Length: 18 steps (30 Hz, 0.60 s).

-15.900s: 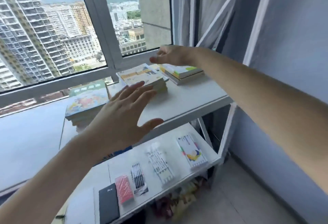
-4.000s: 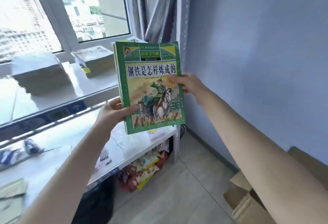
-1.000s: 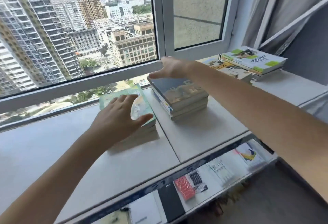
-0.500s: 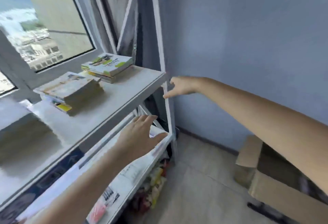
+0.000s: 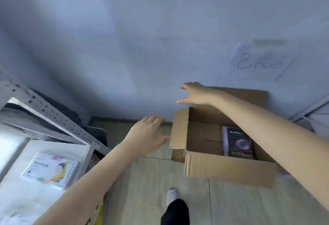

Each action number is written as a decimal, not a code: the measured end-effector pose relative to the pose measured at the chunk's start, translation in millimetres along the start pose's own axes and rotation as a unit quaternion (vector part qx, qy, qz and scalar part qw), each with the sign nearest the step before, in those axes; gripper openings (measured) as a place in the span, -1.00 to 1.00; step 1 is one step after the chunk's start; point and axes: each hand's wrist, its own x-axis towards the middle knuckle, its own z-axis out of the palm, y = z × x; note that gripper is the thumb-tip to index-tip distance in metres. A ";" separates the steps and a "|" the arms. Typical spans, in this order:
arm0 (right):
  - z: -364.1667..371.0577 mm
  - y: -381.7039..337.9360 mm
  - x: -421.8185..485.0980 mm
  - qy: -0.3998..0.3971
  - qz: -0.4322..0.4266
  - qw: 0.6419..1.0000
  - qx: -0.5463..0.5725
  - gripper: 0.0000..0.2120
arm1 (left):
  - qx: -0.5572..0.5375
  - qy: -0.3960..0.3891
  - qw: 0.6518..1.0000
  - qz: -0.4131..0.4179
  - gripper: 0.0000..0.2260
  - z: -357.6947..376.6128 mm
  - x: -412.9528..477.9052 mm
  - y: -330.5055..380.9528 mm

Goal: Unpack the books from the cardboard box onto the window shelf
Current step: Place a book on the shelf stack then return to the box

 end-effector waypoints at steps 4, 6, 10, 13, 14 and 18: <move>6.9 90.0 18.1 -0.039 0.035 0.999 0.008 -0.27 | 0.012 -0.063 0.997 0.043 -0.42 37.7 84.7 23.4; 12.5 137.2 21.5 -0.068 0.060 0.996 0.005 -0.28 | 0.015 -0.099 0.994 0.049 -0.42 57.8 122.9 40.7; 30.2 228.2 22.5 -0.116 0.100 0.988 0.025 -0.28 | 0.036 -0.149 0.986 0.065 -0.42 101.4 187.5 80.0; 52.4 295.4 27.3 -0.130 0.113 0.984 0.039 -0.28 | 0.037 -0.175 0.982 0.059 -0.44 143.2 227.9 109.9; 61.7 318.0 31.1 -0.134 0.118 0.983 0.044 -0.27 | 0.045 -0.185 0.980 0.057 -0.45 160.2 240.5 119.6; 115.0 400.4 46.9 -0.168 0.146 0.971 0.087 -0.28 | 0.066 -0.234 0.969 0.042 -0.49 238.5 281.7 155.3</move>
